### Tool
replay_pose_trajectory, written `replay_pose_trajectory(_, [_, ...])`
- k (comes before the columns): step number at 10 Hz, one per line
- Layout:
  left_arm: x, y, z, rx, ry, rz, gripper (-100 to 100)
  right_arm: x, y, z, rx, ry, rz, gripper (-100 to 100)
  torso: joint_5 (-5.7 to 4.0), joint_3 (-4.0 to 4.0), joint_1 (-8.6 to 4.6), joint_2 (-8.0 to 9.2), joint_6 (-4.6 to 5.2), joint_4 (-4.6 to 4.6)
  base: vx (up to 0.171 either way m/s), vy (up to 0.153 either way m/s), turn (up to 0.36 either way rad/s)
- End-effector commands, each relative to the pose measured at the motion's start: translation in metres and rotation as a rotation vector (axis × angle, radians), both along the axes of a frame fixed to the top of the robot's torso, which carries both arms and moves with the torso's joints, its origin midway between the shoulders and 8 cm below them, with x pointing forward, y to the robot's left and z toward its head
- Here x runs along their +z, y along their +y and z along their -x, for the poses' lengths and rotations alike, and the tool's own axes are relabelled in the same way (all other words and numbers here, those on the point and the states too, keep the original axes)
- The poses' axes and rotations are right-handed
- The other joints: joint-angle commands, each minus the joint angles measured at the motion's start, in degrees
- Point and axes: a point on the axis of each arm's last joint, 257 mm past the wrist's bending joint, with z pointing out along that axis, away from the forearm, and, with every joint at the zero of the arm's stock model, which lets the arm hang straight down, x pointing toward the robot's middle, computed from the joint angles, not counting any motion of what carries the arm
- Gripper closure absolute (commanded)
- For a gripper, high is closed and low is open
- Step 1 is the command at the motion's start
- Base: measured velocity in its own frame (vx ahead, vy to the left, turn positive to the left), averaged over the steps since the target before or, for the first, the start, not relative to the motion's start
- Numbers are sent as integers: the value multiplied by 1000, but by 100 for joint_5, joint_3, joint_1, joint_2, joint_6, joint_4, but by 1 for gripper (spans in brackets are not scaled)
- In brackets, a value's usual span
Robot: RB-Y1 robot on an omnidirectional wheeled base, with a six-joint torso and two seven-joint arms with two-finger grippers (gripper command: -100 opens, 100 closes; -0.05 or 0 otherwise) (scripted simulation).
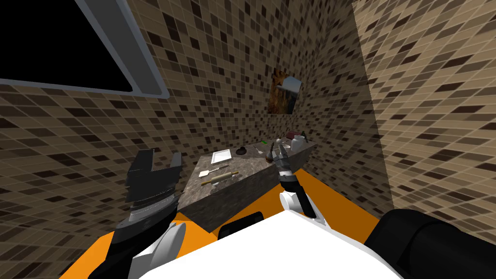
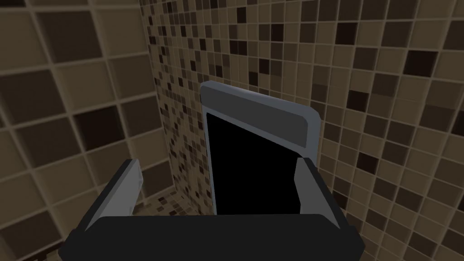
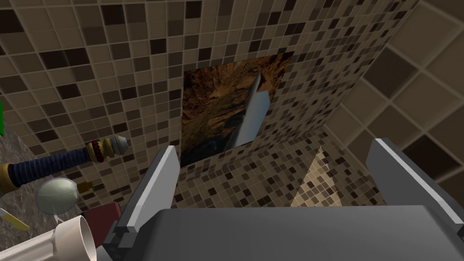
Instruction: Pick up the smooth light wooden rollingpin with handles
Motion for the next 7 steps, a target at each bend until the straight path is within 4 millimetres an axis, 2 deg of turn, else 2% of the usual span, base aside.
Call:
replay_pose_trajectory(1, [-3,-4,-5,-16,25,-32,-100,0,0,0,0,0,0,0,0,0,0,0,0,0,-15,-7,-40])
replay_pose_trajectory(7, [-19,-11,-33,-40,141,-119,-100,0,0,0,0,0,0,0,-2,10,-9,17,2,4,-46,-21,-63])
